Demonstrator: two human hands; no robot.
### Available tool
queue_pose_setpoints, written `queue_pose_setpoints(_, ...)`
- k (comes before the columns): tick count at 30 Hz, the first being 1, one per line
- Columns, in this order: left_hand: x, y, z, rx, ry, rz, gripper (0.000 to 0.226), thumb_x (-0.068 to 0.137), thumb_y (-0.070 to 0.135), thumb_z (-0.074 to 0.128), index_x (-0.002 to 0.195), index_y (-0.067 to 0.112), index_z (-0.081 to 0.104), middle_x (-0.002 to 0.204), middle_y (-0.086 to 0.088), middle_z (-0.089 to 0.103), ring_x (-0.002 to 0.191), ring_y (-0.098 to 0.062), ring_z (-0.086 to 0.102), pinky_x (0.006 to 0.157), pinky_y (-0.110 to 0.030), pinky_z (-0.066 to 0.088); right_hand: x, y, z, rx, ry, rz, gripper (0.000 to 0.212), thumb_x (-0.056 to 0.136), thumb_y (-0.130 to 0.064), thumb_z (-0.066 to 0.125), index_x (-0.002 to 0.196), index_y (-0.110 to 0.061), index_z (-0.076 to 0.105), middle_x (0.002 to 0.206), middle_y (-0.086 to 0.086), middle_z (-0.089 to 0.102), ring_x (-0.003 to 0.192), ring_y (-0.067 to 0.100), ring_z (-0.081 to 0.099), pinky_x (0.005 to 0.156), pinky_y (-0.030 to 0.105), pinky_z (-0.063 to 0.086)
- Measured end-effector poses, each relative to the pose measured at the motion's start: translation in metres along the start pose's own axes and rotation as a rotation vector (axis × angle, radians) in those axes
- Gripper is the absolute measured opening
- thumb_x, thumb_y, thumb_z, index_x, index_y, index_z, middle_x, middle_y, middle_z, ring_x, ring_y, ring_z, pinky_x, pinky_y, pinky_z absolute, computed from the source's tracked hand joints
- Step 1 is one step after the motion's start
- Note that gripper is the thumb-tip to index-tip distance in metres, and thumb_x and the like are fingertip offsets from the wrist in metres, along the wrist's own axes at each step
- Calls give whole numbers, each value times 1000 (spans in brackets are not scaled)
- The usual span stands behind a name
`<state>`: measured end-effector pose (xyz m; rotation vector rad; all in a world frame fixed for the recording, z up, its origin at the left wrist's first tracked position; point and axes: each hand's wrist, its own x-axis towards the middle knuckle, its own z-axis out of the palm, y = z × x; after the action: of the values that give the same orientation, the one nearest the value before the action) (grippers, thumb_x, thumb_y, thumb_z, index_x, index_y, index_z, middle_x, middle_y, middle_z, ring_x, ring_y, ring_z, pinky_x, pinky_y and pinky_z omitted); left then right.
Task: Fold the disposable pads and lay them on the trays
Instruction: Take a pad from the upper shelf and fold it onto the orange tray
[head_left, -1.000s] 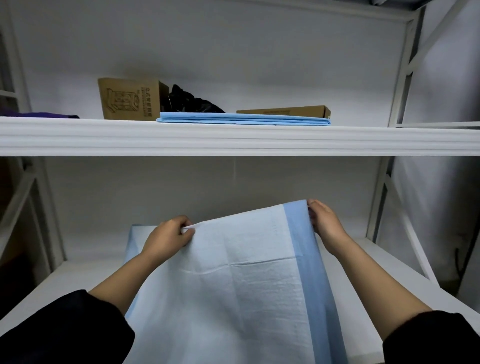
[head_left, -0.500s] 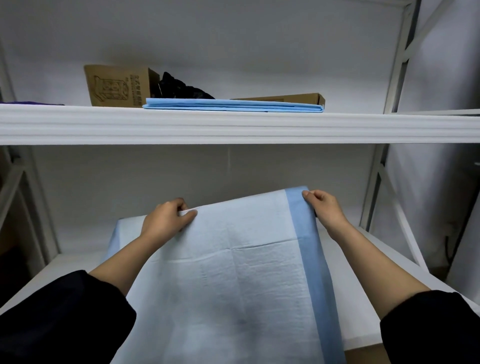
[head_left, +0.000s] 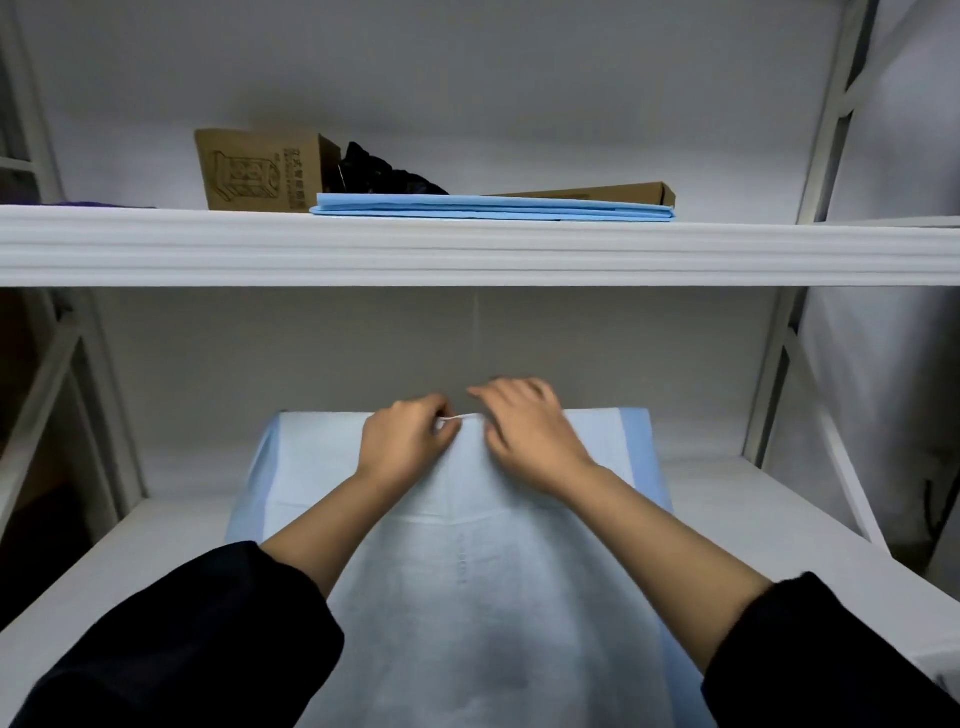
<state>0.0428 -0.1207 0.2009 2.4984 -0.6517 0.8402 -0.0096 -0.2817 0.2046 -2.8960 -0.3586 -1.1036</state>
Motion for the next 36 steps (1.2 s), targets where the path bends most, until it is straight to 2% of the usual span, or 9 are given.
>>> queue_pose_setpoints(2, 0, 9, 2, 36, 2, 37, 19, 89, 42, 53, 93, 26, 63, 96, 2, 71, 95, -23, 64, 64, -29, 39, 10, -11, 9, 46, -171, 15, 40, 87, -18, 42, 126, -16, 51, 121, 5, 60, 116, 24, 50, 105, 34, 26)
queue_pose_setpoints(7, 0, 0, -2, -2, -89, 15, 23, 87, 45, 52, 95, 26, 62, 94, 3, 70, 93, -22, 63, 67, -28, 41, 16, -16, 10, 180, -243, 123, 6, 86, -17, 44, 81, -14, 47, 96, 10, 63, 91, 30, 55, 68, 32, 30)
queue_pose_setpoints(11, -5, -35, -14, 12, -122, -48, 29, 87, 49, 50, 92, 21, 58, 88, 2, 67, 89, -24, 61, 67, -29, 42, 12, -9, 6, 85, -203, 130, 21, 81, -15, 44, 66, -18, 30, 77, 2, 48, 72, 25, 41, 67, 32, 29)
queue_pose_setpoints(17, -8, -63, -20, 31, -144, -115, 24, 89, 44, 52, 89, 21, 58, 87, 1, 66, 91, -23, 61, 63, -28, 36, 9, 1, 0, 13, -174, 160, 14, 81, -26, 40, 72, -15, 37, 72, -2, 45, 70, 24, 43, 68, 30, 31)
queue_pose_setpoints(21, -7, -42, -16, 45, -80, -62, 22, 89, 43, 52, 85, 21, 56, 87, 1, 67, 89, -23, 61, 66, -30, 40, 12, -14, 16, -19, -180, 74, 28, 92, -42, 40, 96, -17, 50, 96, 3, 63, 91, 27, 58, 70, 30, 31)
queue_pose_setpoints(25, -8, -34, -15, 116, -68, 23, 25, 91, 45, 48, 91, 21, 57, 91, 2, 67, 89, -21, 62, 66, -29, 40, 10, -12, 29, -34, -171, 44, 29, 99, -44, 34, 101, -17, 46, 103, 2, 65, 95, 30, 61, 63, 33, 34)
queue_pose_setpoints(28, -14, -50, -16, 147, -8, 52, 28, 92, 44, 45, 107, 23, 56, 108, 4, 62, 94, -21, 63, 67, -30, 43, 4, -4, 27, -101, -124, -29, 31, 100, -43, 32, 102, -16, 48, 97, 2, 64, 86, 32, 62, 61, 34, 38)
queue_pose_setpoints(31, -22, -78, -12, 52, 190, 3, 44, 85, 40, 56, 125, 22, 52, 123, -4, 51, 106, -27, 58, 81, -36, 47, 1, -1, 25, -144, 51, -139, 36, 96, -43, 33, 88, -16, 55, 74, 2, 61, 58, 31, 61, 45, 31, 40)
queue_pose_setpoints(36, -30, -112, -4, -125, 179, -375, 80, 76, 38, 69, 142, 17, 31, 142, -8, 33, 130, -29, 35, 103, -44, 34, 1, 2, 23, -153, 235, -238, 29, 91, -38, 38, 78, -18, 54, 62, -1, 57, 43, 24, 55, 35, 22, 31)
